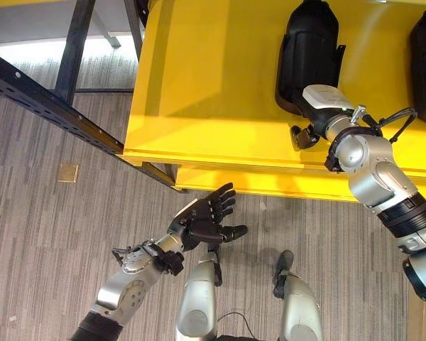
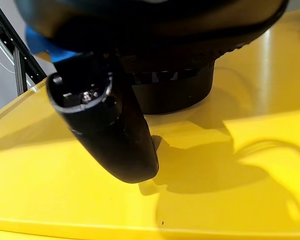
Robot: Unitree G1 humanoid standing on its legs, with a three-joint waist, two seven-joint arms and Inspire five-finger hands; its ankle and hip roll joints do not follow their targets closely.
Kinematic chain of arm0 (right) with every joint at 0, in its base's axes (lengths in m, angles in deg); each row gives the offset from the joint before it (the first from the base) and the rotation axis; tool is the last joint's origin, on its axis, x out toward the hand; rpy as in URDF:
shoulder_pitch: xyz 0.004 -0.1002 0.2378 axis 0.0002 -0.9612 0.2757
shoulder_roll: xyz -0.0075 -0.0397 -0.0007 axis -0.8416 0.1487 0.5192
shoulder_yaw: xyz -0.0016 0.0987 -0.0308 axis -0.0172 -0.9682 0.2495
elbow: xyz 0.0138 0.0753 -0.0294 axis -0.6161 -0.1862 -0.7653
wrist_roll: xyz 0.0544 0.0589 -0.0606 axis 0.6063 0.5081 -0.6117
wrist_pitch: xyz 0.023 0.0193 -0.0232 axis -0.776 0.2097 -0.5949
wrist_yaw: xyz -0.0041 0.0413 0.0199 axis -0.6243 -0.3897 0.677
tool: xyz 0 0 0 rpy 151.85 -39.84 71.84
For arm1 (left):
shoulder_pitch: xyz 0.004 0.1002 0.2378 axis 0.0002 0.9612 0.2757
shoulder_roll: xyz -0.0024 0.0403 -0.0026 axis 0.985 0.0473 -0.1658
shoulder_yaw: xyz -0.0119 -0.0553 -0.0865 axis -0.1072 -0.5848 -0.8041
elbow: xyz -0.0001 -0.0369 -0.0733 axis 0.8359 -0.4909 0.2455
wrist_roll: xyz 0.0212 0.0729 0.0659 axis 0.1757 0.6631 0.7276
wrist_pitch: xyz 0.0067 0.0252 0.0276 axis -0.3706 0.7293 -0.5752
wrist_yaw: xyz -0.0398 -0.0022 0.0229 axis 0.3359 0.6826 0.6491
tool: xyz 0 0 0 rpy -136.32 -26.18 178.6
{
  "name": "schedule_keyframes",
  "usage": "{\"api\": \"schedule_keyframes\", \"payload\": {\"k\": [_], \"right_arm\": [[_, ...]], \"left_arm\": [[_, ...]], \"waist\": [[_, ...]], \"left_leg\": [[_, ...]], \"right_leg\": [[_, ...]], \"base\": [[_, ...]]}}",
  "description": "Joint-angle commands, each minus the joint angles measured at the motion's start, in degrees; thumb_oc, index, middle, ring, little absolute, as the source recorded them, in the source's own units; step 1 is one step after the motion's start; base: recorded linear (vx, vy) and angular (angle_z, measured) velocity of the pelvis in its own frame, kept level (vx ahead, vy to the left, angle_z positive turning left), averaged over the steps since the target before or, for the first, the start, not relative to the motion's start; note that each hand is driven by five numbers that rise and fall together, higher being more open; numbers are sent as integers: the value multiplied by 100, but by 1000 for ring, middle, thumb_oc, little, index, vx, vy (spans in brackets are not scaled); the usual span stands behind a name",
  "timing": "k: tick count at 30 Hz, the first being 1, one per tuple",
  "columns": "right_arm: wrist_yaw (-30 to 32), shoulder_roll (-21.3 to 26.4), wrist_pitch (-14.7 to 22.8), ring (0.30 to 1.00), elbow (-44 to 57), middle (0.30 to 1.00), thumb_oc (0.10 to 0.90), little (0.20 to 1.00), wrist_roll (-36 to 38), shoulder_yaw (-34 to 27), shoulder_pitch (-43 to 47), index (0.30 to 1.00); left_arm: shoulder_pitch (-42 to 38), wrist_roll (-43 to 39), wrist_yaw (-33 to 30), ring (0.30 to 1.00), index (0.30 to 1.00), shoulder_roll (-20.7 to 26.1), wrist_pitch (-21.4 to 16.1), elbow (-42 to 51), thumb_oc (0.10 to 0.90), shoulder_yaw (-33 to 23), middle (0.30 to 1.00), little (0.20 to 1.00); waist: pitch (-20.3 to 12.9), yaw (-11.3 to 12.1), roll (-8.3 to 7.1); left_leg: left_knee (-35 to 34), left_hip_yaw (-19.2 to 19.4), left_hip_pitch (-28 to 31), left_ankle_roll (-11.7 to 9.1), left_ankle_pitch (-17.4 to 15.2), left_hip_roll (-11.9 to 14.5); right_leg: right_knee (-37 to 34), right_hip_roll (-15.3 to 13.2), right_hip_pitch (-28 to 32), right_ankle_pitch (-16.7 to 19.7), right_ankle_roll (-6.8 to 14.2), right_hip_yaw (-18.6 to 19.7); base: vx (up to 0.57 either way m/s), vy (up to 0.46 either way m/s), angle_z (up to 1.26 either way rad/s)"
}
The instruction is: Move parts from the plastic box to the shelf.
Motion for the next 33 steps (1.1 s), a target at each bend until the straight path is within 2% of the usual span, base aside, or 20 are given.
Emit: {"api": "schedule_keyframes", "payload": {"k": [1, 28, 31, 33], "right_arm": [[163, 338, 88, 1000, 511, 1000, 900, 1000, -475, -352, 329, 1000], [56, 339, 104, 1000, 559, 1000, 900, 1000, -558, -424, 147, 1000], [256, 325, 164, 1000, 528, 1000, 900, 1000, -546, -432, 148, 1000], [565, 350, 332, 1000, 544, 1000, 900, 1000, -417, -470, 148, 1000]], "left_arm": [[94, 35, 245, 1000, 1000, -35, -231, 979, 900, -103, 1000, 1000], [180, 48, 341, 1000, 1000, -34, -166, 1018, 900, -186, 1000, 1000], [151, 34, 303, 1000, 1000, -34, -168, 1006, 900, -179, 1000, 1000], [151, 23, 305, 1000, 1000, -31, -179, 1008, 900, -176, 1000, 1000]], "waist": [[-223, -70, -6], [-290, -87, -34], [-280, -97, -26], [-279, -106, -20]], "left_leg": [[25, -67, 417, -5, -561, -59], [56, -83, 476, -15, -593, -32], [52, -93, 469, -22, -577, -19], [47, -99, 467, -23, -574, -18]], "right_leg": [[777, 246, 125, -885, -254, 5], [756, 267, 209, -903, -267, 29], [759, 278, 207, -906, -275, 37], [753, 284, 205, -905, -279, 45]], "base": [[0, 0, 0], [0, 0, 0], [0, 0, 0], [0, 0, 0]]}}
